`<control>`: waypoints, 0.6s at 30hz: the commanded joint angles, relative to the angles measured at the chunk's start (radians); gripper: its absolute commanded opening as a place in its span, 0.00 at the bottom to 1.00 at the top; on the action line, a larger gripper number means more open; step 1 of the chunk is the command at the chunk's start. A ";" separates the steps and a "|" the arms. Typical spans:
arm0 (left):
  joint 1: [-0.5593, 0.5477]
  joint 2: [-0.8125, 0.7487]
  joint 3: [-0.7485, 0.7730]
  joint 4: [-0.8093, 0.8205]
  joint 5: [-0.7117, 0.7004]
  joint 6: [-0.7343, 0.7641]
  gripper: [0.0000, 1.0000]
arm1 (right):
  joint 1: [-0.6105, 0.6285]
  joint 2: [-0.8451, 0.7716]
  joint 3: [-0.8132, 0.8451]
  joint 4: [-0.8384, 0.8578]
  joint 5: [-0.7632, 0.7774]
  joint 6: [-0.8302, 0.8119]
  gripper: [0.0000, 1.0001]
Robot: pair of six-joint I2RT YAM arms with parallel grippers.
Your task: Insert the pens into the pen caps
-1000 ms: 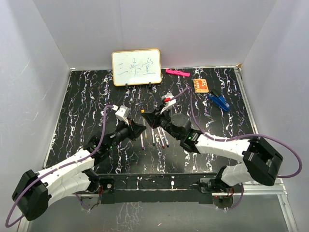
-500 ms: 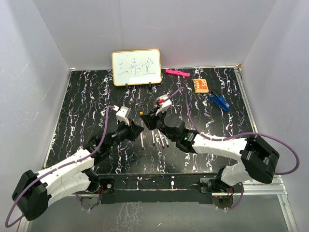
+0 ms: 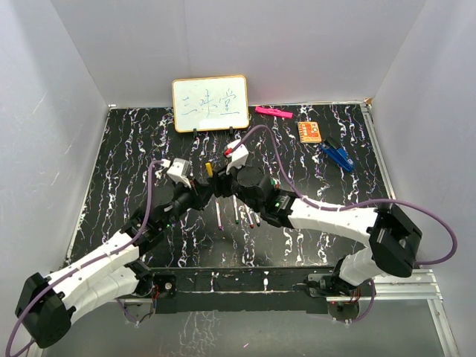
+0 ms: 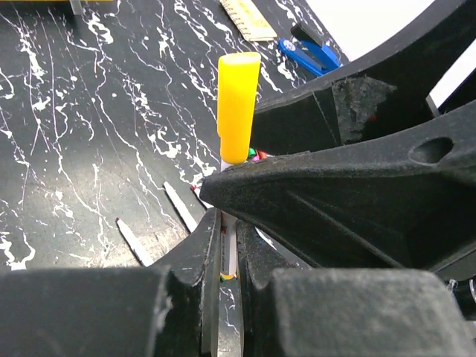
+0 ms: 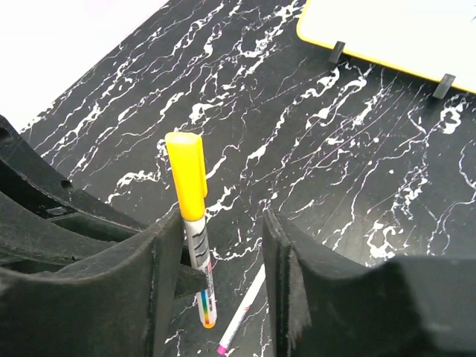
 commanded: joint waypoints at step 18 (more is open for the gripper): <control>0.004 0.034 0.049 -0.261 -0.293 -0.004 0.00 | 0.009 -0.268 -0.098 0.068 0.398 -0.072 0.98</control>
